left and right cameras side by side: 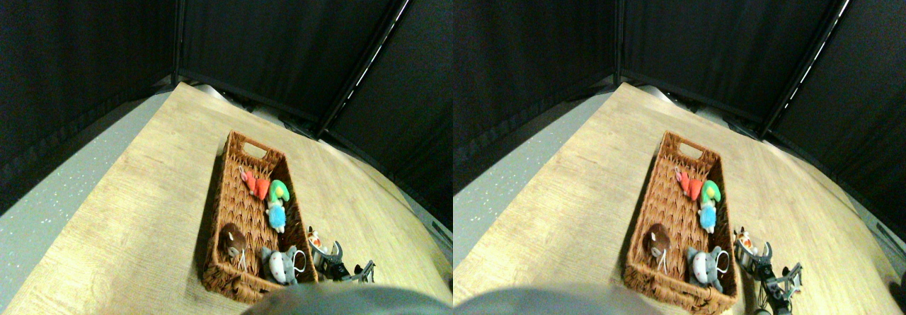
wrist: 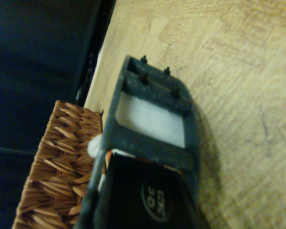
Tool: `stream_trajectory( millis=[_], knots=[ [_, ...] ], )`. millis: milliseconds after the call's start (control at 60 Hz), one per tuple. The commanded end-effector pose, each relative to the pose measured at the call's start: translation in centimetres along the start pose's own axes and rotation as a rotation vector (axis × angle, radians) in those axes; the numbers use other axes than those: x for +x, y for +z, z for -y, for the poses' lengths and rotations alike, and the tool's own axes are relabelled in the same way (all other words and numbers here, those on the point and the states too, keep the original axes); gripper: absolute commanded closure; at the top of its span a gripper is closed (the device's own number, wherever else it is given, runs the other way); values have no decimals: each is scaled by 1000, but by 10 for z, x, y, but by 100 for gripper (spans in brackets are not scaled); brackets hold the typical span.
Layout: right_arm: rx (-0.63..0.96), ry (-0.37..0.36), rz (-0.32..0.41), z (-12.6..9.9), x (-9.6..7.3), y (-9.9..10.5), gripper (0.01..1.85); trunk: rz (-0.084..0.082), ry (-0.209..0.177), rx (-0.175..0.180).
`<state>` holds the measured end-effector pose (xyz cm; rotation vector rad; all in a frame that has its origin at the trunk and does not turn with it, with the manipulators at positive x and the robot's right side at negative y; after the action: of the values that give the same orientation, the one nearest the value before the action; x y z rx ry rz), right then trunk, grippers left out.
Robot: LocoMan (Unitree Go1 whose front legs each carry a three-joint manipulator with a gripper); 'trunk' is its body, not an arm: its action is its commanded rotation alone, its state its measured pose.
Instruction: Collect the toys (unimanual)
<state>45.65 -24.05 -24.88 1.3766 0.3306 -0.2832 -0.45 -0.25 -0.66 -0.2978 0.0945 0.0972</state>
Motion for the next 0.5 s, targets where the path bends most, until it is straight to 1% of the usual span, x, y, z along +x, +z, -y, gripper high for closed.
stream_trajectory(
  millis=[17,33,67,83,100,117,150,167,200,217,250,267,300,317,400,433,500],
  knots=[
    [5,-5,39,0,1,1,127,-19,16,-6],
    [13,-5,54,-1,1,1,138,-18,16,-5],
    [24,1,52,-1,2,1,165,-19,15,-4],
    [24,1,52,-1,2,1,165,-20,15,-3],
    [29,-2,68,-1,2,1,176,-20,15,-3],
    [25,-3,94,-2,2,0,180,-20,14,-2],
    [-14,3,140,-5,1,-1,180,-20,14,-2],
    [-21,10,144,-5,1,0,180,-17,12,-1],
    [-12,18,143,-6,1,0,180,-17,12,-1],
    [-4,23,158,-8,0,-1,180,-17,11,0],
    [-9,41,160,-12,-1,1,180,-15,10,2],
    [-9,43,177,-14,-3,1,180,-15,10,2],
    [-18,51,174,-17,-3,2,180,-15,8,4],
    [-30,62,158,-19,-3,3,180,-15,7,5],
    [-35,88,154,-27,-4,7,180,-12,4,6],
    [-46,102,140,-32,-5,8,180,-12,3,7],
    [-54,128,144,-40,-8,7,180,-9,2,10]
  ],
)
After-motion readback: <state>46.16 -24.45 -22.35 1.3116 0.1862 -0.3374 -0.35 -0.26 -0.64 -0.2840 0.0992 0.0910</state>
